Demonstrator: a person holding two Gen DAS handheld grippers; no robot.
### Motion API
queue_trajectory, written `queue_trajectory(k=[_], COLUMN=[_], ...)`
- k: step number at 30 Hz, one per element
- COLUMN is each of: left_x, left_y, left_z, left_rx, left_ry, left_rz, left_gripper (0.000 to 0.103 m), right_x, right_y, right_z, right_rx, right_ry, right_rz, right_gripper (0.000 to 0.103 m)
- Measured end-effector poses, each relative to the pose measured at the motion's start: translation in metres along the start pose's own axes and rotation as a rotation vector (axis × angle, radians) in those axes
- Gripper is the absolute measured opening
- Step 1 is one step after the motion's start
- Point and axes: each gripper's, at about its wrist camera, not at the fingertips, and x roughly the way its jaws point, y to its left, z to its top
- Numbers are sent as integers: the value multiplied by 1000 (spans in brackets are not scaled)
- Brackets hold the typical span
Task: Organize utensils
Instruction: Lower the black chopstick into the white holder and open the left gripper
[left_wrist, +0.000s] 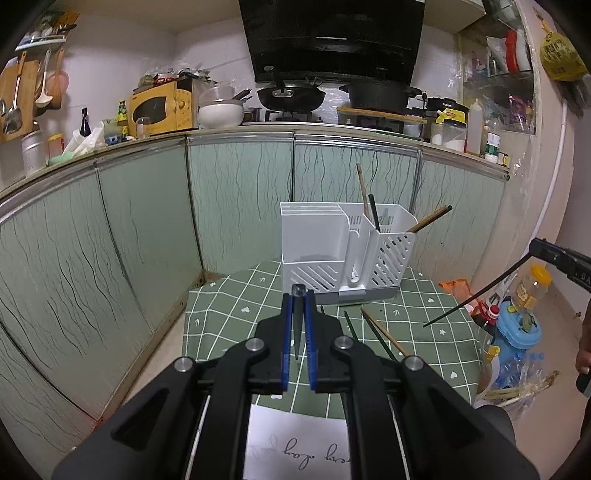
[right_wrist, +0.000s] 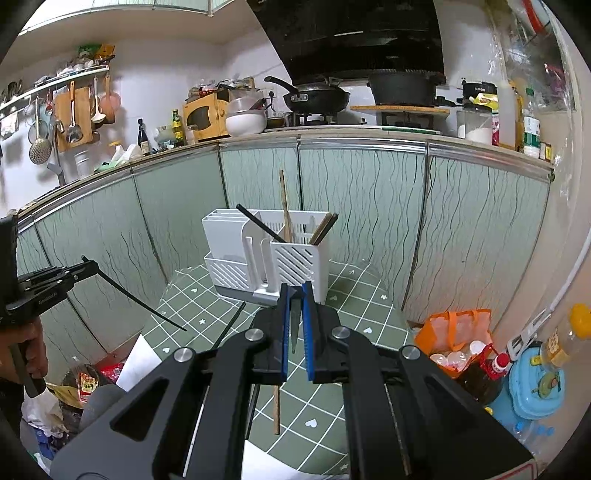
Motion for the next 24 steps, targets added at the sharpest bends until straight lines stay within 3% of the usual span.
queue_trajectory(k=[15,24], left_x=[-3,0], left_y=[-13,-28], left_z=[36,74], left_rx=[29,72], left_ry=[0,-12], left_rz=[-52,-116], left_gripper=[8,8], right_x=[-2,-7], right_y=[1,0], right_z=[34,66], right_rx=[-9,-13], right_ry=[21,-1], right_rz=[26,44], right_gripper=[6,6])
